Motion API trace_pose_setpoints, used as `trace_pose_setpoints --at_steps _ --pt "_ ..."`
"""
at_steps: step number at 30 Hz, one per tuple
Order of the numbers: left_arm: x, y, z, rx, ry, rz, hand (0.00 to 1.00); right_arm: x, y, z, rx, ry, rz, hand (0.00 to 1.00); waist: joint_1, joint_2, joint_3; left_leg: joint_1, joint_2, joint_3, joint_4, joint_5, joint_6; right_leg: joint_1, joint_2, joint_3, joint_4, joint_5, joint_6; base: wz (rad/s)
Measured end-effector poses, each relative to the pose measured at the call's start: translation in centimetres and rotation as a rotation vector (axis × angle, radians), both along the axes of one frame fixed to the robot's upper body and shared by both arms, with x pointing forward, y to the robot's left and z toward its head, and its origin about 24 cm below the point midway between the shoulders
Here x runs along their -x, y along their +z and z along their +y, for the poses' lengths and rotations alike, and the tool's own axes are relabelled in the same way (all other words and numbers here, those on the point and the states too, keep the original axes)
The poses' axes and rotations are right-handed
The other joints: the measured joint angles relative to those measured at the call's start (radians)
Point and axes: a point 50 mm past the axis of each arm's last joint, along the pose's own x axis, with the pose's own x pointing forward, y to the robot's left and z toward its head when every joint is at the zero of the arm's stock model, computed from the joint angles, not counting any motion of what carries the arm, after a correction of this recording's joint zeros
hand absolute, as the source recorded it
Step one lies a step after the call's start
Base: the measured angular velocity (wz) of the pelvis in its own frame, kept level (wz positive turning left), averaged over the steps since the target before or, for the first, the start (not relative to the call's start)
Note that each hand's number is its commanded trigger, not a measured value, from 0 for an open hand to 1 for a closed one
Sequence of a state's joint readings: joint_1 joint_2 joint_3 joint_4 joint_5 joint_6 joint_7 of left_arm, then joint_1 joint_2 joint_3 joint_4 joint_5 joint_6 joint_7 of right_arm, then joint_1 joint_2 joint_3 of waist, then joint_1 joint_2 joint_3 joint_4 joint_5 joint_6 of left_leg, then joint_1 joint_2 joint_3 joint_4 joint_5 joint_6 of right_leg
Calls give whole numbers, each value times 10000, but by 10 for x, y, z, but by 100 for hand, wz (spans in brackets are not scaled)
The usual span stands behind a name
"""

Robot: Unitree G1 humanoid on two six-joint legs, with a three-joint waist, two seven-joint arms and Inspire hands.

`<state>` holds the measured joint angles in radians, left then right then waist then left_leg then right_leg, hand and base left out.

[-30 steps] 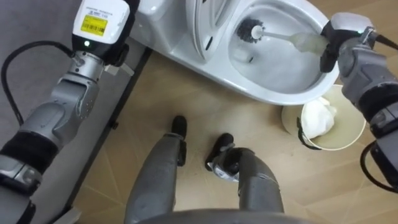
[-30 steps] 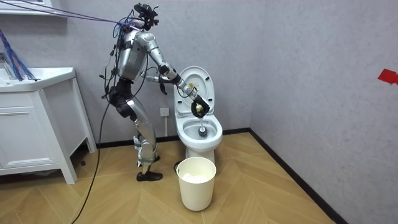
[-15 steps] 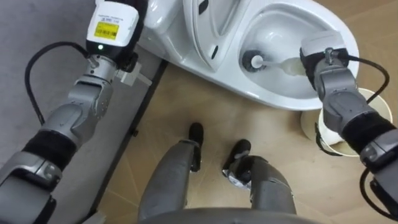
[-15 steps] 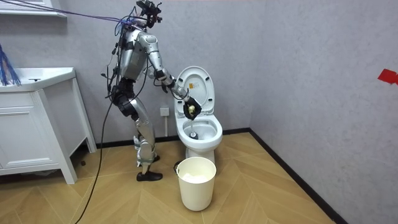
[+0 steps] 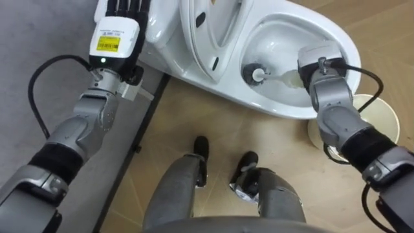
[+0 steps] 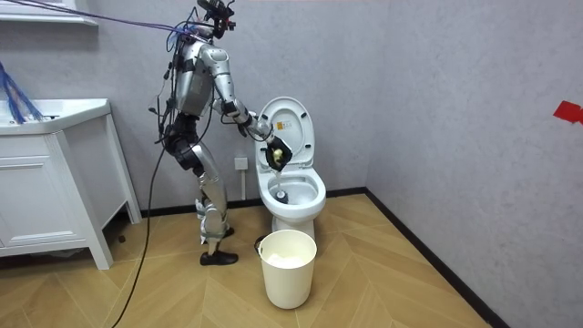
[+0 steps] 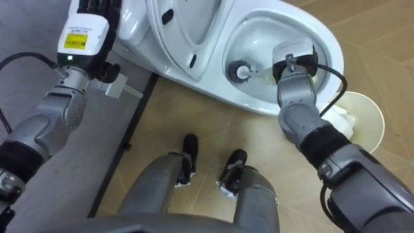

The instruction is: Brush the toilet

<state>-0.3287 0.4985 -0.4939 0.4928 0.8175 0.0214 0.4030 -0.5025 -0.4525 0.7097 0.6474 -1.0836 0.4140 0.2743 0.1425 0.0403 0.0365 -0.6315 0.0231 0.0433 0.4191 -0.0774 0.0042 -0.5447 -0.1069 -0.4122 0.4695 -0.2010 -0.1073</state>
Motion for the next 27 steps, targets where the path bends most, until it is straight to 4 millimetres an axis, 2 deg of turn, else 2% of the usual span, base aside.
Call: trace_pose_setpoints --at_steps 2,5,7,10,13,15,18,19,20,21,22,23,24,25,26,27 --pt "-2 3 1 -68 -94 -77 0 -6 -1 -21 -981 -703 -133 100 5 -201 111 118 -47 123 -160 91 51 -18 -116 14 117 -47 13 3" --pt "-12 21 5 -510 -330 -833 0 -12 6 -61 -3920 -3198 -1089 100 -136 -739 395 -92 -195 124 -208 241 77 -456 -378 69 621 -204 -4 13" --pt "-16 28 6 -721 -249 -1221 0 -19 17 -70 -4929 -3935 -1963 100 -222 -880 405 -390 -242 128 -133 298 116 -825 -520 105 910 -265 -4 9" --pt "-21 34 9 -960 54 -1478 0 -31 39 -76 -4880 -3947 -2890 100 -472 -1065 433 -588 -367 229 -97 399 186 -1201 -728 222 1273 -291 -8 0" --pt "-24 36 11 -1065 279 -1512 0 -33 43 -77 -4592 -3515 -3089 100 -622 -1207 462 -621 -385 249 36 417 212 -1211 -797 210 1370 -313 1 0" --pt "-27 37 11 -1101 352 -1439 0 -35 45 -74 -4212 -3085 -3167 100 -651 -1209 461 -661 -360 251 149 405 227 -1214 -794 198 1381 -293 24 -8" --pt "-32 39 11 -1204 385 -1148 0 -38 47 -53 -3611 -1630 -3174 100 -602 -1155 449 -655 -305 229 234 331 224 -1179 -680 252 1301 -168 104 -13" --pt "-34 40 8 -1126 371 -1048 0 -37 42 -37 -3411 -962 -3006 100 -495 -1014 460 -654 -250 225 258 299 219 -1039 -514 225 1080 -41 104 -17" --pt "-34 38 8 -1130 417 -932 0 -35 39 -31 -3218 -690 -2936 100 -465 -931 443 -643 -188 210 268 288 212 -945 -424 167 913 32 101 -12" --pt "-35 36 6 -1087 417 -785 0 -28 30 -21 -2711 -253 -2650 100 -467 -730 431 -594 -111 112 266 285 214 -722 -302 9 625 145 81 0" --pt "-35 35 3 -1022 375 -631 0 -20 21 -17 -2311 82 -2201 100 -430 -518 415 -574 -51 97 270 260 247 -617 -223 -29 445 203 70 -4" --pt "-35 34 2 -1010 355 -584 0 -16 17 -13 -2153 254 -1910 100 -372 -440 412 -573 -40 105 261 260 248 -628 -184 40 407 234 85 -15" --pt "-34 33 2 -1032 338 -532 0 -7 10 -7 -1877 419 -1407 100 -271 -256 396 -592 -2 119 225 263 246 -648 -129 70 283 321 80 -23" --pt "-32 30 3 -1029 372 -463 0 0 5 -2 -1713 354 -1216 100 -245 -58 363 -600 -4 141 205 274 230 -655 -151 29 262 360 77 -20" --pt "-31 28 3 -1006 403 -380 0 3 4 -1 -1678 262 -1147 100 -246 23 317 -590 -8 173 179 278 225 -657 -159 35 259 394 129 -12" --pt "-27 21 5 -950 480 -116 0 7 5 3 -1613 194 -1001 100 -245 140 216 -514 1 292 96 284 214 -649 -153 77 259 388 114 -13"
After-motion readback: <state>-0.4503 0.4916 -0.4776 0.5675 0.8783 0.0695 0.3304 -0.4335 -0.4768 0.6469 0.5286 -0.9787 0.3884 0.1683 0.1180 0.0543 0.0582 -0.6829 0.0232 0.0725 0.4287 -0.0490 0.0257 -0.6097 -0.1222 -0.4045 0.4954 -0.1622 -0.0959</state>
